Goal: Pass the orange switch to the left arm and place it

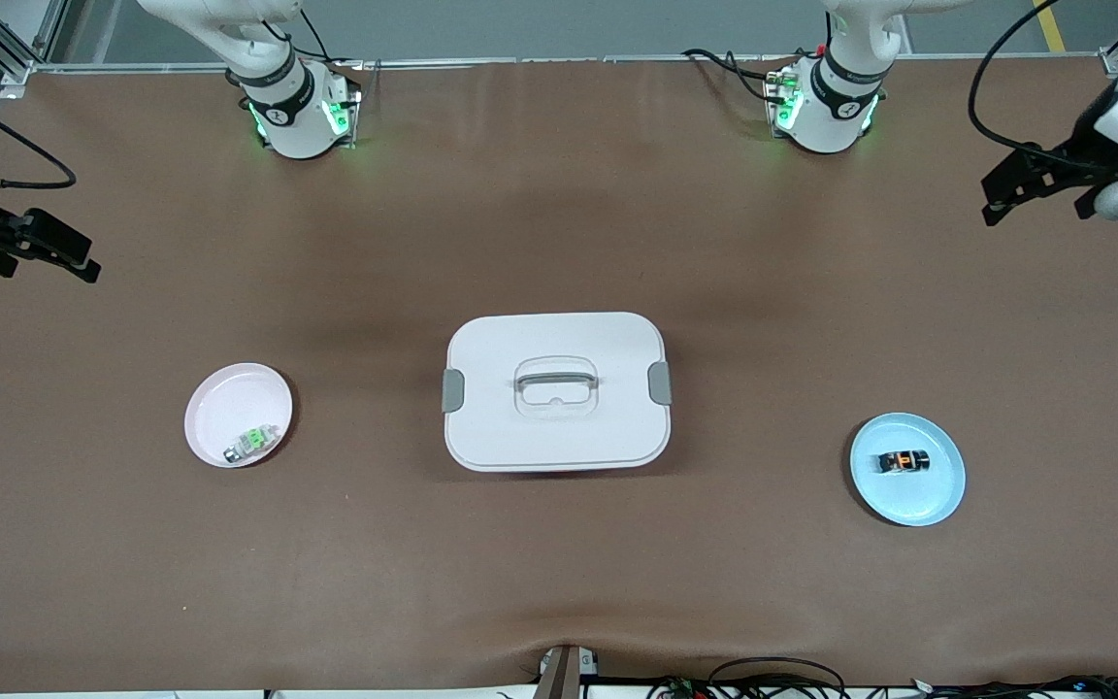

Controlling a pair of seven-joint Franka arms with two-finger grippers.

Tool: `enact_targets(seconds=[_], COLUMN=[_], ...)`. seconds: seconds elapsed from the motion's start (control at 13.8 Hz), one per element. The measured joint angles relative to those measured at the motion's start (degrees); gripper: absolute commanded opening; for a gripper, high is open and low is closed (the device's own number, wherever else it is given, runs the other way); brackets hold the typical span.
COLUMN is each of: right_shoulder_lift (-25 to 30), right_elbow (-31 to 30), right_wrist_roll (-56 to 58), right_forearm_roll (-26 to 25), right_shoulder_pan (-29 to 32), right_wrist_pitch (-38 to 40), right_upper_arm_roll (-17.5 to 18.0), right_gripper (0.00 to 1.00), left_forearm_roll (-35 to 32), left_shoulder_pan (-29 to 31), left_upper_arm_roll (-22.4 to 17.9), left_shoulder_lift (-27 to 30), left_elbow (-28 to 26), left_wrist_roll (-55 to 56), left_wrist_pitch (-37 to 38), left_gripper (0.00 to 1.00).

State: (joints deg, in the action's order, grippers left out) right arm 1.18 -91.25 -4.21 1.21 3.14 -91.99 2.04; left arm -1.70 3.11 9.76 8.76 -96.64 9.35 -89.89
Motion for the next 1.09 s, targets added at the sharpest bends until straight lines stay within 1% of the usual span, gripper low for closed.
enact_targets(seconds=[0.14,0.58,1.09], right_shoulder_lift=[0.0,0.0,0.0], right_elbow=[0.01,0.03,0.03], right_wrist_roll=[0.01,0.01,0.01], right_forearm_roll=[-0.01,-0.06,-0.06], right_shoulder_pan=[0.0,0.01,0.01], right_wrist_pitch=[0.0,-0.01,-0.01], right_upper_arm_roll=[0.01,0.02,0.02], right_gripper=[1.0,1.0,1.0], left_forearm_roll=[0.0,0.0,0.0], left_shoulder_pan=[-0.08,1.04,1.33], left_upper_arm_roll=[0.99,0.13,0.13], left_shoulder_lift=[0.15,0.18,0.08], left_elbow=[-0.08,0.05,0.91], left_wrist_roll=[0.84,-3.1,-3.49], left_wrist_pitch=[0.57,1.27,1.37], left_gripper=[1.0,1.0,1.0])
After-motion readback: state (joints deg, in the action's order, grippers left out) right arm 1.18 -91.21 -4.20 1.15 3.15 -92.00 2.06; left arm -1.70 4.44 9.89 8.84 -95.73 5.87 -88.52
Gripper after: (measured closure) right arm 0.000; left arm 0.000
